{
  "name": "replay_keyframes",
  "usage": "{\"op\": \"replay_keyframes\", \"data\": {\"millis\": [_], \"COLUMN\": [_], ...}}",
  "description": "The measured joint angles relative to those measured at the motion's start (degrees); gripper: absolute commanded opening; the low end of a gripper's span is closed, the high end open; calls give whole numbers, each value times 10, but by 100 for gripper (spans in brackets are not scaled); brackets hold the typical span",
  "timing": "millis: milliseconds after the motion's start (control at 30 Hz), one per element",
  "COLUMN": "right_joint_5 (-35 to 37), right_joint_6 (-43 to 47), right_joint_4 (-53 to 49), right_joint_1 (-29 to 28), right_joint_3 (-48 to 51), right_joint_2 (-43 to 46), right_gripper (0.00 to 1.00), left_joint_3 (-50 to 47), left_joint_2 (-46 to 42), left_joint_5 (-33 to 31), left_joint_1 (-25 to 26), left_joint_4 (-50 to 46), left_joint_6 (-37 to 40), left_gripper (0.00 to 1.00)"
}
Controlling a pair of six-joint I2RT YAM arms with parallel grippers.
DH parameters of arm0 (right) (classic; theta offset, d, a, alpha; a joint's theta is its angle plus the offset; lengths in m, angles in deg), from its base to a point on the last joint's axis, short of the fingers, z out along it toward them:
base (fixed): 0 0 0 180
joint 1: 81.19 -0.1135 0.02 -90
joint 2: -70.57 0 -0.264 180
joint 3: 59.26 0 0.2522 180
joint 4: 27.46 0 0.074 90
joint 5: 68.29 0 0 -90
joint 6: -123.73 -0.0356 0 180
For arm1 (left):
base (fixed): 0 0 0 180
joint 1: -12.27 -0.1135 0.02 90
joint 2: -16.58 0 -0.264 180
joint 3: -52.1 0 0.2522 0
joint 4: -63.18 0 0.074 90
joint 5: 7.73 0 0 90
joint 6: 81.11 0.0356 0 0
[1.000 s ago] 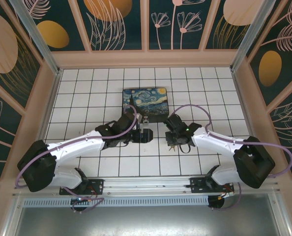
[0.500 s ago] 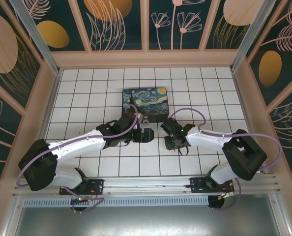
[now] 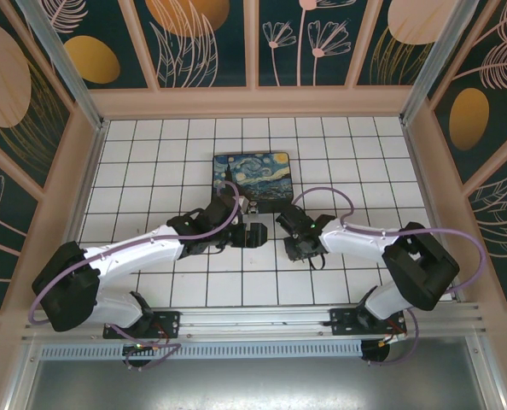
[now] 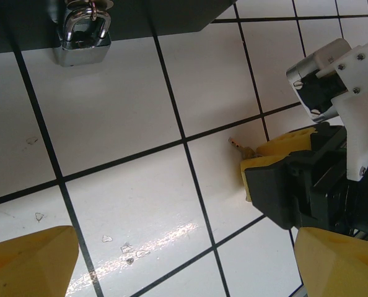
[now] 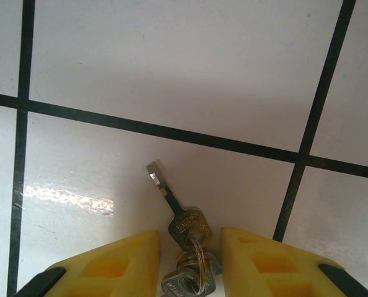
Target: Unlock the padlock with the key
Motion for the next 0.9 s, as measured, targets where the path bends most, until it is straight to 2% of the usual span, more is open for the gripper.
{"op": "replay_keyframes", "data": {"millis": [567, 900], "right_joint_5": [19, 12], "right_joint_6": [15, 15], "right_joint_4": [-6, 5], "right_joint_1": [0, 0], "right_joint_3": [-35, -19], "right_joint_2": [-8, -22], "right_gripper": [34, 28], "left_joint_3": [-2, -2], "left_joint_2": [0, 0], "left_joint_5": [0, 0], "left_joint_1": [0, 0], "left_joint_4": [0, 0], "left_joint_6": [0, 0], "left_gripper": [90, 90]}}
